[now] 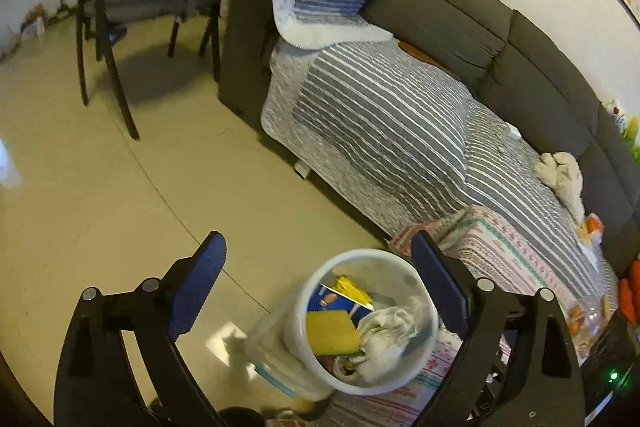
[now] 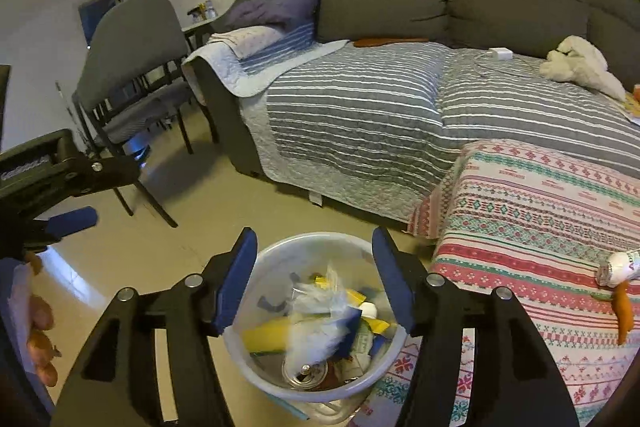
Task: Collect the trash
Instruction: 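Open the left tool over the wastebasket while the right tool drops the foil in, then move both tools back over the table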
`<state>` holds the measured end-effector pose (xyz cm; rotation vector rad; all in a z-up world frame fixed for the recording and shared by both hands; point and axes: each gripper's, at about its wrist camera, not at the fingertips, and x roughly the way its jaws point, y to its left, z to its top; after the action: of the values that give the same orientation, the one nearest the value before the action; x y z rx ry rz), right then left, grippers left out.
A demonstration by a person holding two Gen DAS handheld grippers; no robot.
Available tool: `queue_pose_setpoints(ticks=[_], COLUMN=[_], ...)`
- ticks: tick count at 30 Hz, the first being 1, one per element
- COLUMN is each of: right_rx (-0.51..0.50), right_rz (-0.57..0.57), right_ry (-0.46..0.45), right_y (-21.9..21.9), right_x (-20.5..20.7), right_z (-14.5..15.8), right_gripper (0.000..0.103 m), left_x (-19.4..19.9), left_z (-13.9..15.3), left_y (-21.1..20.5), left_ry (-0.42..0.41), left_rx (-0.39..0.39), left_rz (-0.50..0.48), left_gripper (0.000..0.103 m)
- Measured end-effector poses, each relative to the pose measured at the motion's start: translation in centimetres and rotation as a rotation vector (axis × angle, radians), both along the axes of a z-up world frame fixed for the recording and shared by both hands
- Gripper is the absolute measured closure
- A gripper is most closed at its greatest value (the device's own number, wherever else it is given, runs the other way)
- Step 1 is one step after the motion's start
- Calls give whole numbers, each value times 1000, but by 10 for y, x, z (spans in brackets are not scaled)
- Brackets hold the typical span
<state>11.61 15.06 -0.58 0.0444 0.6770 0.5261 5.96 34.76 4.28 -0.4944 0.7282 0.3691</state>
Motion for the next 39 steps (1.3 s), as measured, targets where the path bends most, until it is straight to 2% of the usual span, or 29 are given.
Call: queue_pose_setpoints(ticks=[4,6,9,13,30,39], right_rx=[-28,-31,-53,-77,-135,-140], right_rz=[-108,-147,-195,-251,-413,-498], right_ry=[-45,-52,-63,-75,-124,-93], right_y=[-17,-27,-40,-64,-167,-229], right_x=[1,3,8,14,17,19], right_z=[10,15,21,27,41,37], right_gripper=[14,10,9,9,9,9], left_x=[1,1,0,4,36,51], left_z=[3,6,11,12,9,5], left_y=[-13,-23,-41,-61,-159,-218], left_ry=[3,-3,-14,-20,-18,-21], left_rx=[75,132,219,274,301,314], left_rz=[-6,-6,-6,-29,-194,-284], left_gripper=[9,8,7,7,7,7])
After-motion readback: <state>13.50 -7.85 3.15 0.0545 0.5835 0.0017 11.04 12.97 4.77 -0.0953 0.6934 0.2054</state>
